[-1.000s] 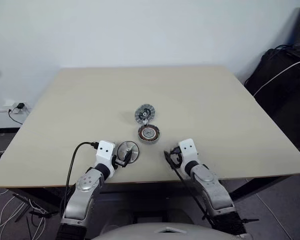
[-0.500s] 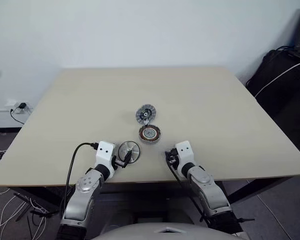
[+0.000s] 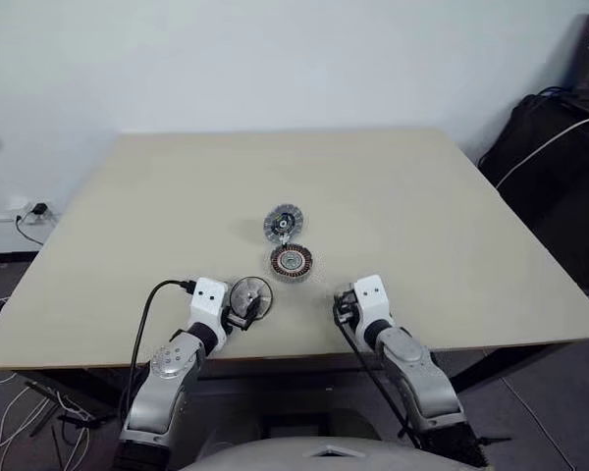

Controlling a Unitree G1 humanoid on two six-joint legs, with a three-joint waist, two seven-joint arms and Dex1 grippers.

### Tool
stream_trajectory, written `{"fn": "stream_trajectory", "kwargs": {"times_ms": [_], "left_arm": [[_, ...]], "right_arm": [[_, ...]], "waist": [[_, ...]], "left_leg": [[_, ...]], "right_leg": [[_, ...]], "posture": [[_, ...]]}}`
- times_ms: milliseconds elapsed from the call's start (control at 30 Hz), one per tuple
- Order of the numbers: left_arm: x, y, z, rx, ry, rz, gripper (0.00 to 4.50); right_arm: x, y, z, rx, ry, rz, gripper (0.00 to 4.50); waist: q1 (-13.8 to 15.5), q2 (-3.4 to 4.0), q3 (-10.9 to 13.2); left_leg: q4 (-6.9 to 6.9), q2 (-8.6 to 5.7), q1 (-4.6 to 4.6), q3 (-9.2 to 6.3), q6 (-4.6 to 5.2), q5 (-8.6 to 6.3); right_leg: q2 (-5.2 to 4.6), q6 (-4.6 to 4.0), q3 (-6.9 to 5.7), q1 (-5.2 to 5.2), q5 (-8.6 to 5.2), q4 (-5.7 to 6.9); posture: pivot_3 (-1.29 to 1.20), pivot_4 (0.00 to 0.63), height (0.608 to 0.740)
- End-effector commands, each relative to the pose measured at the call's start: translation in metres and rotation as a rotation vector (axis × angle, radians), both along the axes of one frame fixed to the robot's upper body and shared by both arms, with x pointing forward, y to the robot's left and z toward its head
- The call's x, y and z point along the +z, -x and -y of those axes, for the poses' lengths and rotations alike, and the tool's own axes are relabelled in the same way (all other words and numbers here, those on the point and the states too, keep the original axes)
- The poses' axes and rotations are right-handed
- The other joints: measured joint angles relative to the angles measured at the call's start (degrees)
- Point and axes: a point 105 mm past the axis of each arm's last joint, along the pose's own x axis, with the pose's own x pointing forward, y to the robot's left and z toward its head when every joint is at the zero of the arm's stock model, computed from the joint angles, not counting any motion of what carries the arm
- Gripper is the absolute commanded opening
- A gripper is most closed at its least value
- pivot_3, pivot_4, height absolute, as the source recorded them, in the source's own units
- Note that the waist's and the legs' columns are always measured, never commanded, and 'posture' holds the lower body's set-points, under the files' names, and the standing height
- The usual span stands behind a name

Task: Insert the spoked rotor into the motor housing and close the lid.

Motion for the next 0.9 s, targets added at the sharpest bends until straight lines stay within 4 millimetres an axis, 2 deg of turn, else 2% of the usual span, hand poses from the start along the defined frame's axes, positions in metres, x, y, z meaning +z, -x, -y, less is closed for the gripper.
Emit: {"fn": "stream_trajectory", "kwargs": {"times_ms": [33,200,467,900], "left_arm": [[0.016,-0.007,0.005,-0.017,0.01,0.07,4.5],[0.016,-0.007,0.006,-0.019,0.013,0.07,4.5],[0.016,-0.005,0.005,0.002,0.015,0.069,4.5],[0.017,-0.001,0.002,0.025,0.016,0.071,4.5]], "right_arm": [[0.029,-0.021,-0.015,0.029,0.0,0.1,0.71],[0.035,-0.04,-0.042,0.107,0.027,0.128,0.71],[0.03,-0.063,-0.072,0.156,0.029,0.134,0.71],[0.026,-0.079,-0.095,0.206,0.031,0.13,0.71]], "waist": [[-0.2,0.0,0.0],[-0.2,-0.01,0.0],[-0.4,0.01,0.0],[-1.2,0.04,0.0]], "left_leg": [[0.0,0.01,0.01,0.0,-0.01,0.0],[-0.06,0.0,-0.02,-0.01,0.08,0.07],[-0.1,-0.01,-0.01,0.0,0.02,0.07],[-0.16,-0.02,0.0,0.01,-0.03,0.12]], "right_leg": [[0.01,0.0,0.0,0.0,0.0,0.01],[0.02,-0.1,0.0,-0.08,0.04,0.0],[0.06,-0.35,-0.03,-0.11,0.18,0.02],[0.09,-0.42,-0.01,-0.2,0.19,0.15]], "posture": [[0.0,0.0,0.74],[0.0,0.0,0.74],[0.0,0.0,0.74],[0.0,0.0,0.74]]}}
